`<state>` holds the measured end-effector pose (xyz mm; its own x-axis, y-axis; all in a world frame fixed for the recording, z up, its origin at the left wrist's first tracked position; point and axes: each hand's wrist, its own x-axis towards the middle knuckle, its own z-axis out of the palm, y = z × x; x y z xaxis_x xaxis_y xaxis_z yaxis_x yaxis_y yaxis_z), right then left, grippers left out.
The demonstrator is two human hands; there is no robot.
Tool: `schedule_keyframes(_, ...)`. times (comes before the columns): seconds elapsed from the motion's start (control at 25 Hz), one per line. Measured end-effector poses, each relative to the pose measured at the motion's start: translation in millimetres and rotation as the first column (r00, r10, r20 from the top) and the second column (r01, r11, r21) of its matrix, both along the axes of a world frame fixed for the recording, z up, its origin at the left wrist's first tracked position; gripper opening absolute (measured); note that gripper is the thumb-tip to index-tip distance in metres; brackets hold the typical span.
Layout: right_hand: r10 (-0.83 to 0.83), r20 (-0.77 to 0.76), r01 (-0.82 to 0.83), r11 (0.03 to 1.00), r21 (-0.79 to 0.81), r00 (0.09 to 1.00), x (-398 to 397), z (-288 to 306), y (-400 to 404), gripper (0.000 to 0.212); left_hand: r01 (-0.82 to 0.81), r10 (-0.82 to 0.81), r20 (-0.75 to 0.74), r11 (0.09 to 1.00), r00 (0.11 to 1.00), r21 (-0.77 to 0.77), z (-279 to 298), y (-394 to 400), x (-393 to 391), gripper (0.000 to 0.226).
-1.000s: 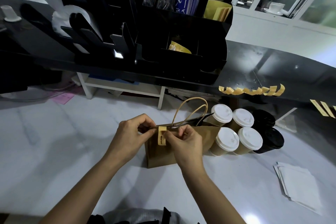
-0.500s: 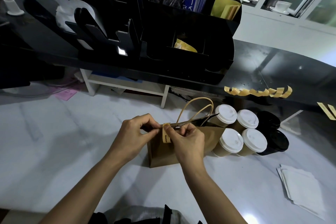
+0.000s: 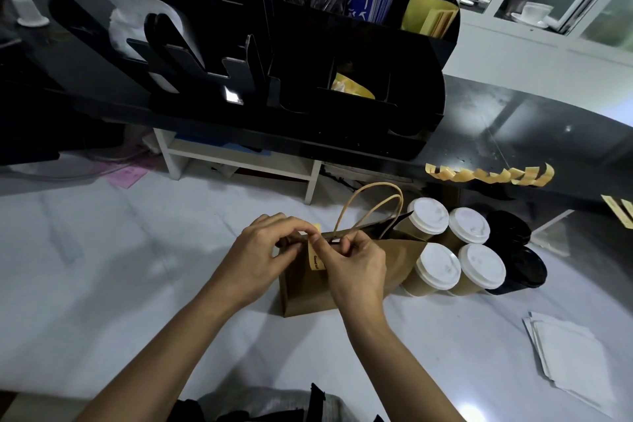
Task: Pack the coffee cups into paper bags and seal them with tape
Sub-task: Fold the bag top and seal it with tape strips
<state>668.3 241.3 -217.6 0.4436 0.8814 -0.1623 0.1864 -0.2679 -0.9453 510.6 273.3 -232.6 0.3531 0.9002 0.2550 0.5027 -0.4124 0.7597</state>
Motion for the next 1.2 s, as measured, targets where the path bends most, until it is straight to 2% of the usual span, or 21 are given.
schedule_keyframes(0.28,0.009,0.0,-0.009,1.0,0.015,1.0,-0.6,-3.7,-4.1,0.047,-0.006,0.004,-0.074,1.0,0.997,-0.026,-1.5,-0.9,5.8,0.025)
schedule_keyframes(0.52,0.015,0.005,-0.015,1.0,0.025,1.0,1.7,-12.9,-10.0,0.039,-0.009,0.009,-0.103,1.0,0.995,0.004,-0.1,-1.0,6.6,0.024)
schedule_keyframes(0.8,0.003,0.126,-0.006,1.0,0.027,0.992,2.1,-13.6,-9.7,0.042,-0.004,0.007,-0.141,1.0,0.99,0.017,1.7,0.7,6.5,0.023)
schedule_keyframes(0.96,0.016,0.281,-0.032,0.998,0.052,0.96,3.7,-17.2,-11.4,0.035,-0.02,0.025,-0.129,0.999,0.991,0.036,3.1,0.7,7.9,0.018)
schedule_keyframes(1.2,0.037,0.375,-0.052,0.998,0.03,0.926,7.9,-20.6,-14.4,0.045,-0.074,0.085,-0.125,0.993,0.988,0.09,-1.2,0.1,15.3,0.014)
